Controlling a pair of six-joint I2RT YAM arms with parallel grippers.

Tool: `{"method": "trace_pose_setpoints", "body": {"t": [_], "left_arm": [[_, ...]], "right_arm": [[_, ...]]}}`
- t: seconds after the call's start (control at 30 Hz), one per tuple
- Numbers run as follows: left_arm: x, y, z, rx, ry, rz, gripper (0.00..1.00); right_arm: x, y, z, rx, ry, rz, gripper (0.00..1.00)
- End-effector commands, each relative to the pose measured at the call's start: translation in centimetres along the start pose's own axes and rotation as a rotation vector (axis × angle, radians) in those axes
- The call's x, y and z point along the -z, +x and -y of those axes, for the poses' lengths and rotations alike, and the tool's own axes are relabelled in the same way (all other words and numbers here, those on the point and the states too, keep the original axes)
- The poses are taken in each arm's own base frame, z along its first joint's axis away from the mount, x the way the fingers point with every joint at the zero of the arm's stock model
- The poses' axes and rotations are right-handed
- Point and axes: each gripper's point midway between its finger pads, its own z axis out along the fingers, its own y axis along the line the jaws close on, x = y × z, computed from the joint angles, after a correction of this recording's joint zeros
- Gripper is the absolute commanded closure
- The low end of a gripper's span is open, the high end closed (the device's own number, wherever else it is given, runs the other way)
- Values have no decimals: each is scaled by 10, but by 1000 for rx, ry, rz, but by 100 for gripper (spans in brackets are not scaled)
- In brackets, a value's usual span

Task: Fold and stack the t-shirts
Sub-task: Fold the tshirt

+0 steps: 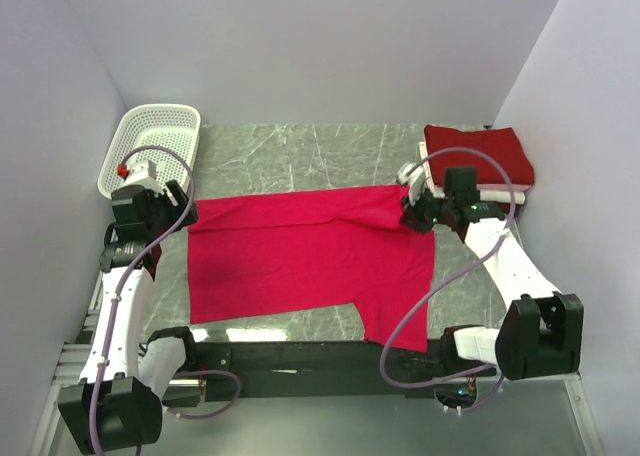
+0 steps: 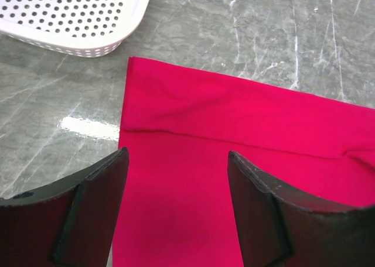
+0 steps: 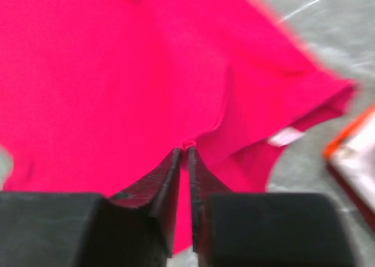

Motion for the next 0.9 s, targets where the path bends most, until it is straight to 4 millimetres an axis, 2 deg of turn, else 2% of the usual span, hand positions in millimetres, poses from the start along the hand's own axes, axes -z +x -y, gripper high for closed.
{"method": "trace_pose_setpoints", "body": {"t": [0.0, 0.03, 0.07, 0.13, 0.2, 0.23, 0.37, 0.5, 0.63, 0.8, 0.87], "left_arm": [[4, -16, 14, -27, 67, 56, 26], [5, -17, 16, -28, 76, 57, 26], [7, -18, 18, -32, 87, 63, 26], [9, -18, 19, -35, 92, 71, 26], [14, -21, 21, -37, 100, 88, 26], [15, -22, 21, -38, 103, 93, 25], [16, -23, 24, -41, 115, 102, 23], [17, -23, 26, -42, 127, 97, 20], [21, -25, 28, -42, 137, 111, 17], [24, -28, 28, -37, 132, 128, 14], [24, -29, 28, -41, 132, 131, 14]], "right_arm": [[2, 48, -28, 202, -125, -152, 73], [2, 60, -32, 206, -148, -183, 60], [3, 64, -33, 206, -153, -203, 53], [5, 60, -22, 200, -119, -206, 41], [6, 49, -19, 169, -118, -191, 37], [4, 32, -14, 160, -127, -160, 36], [-9, -4, -10, 55, -210, -102, 35], [-28, -28, -9, -78, -303, -73, 33], [-47, -53, 16, -149, -285, -74, 33], [-64, -72, 37, -223, -259, -101, 33], [-81, -62, 39, -246, -254, -154, 33]]}}
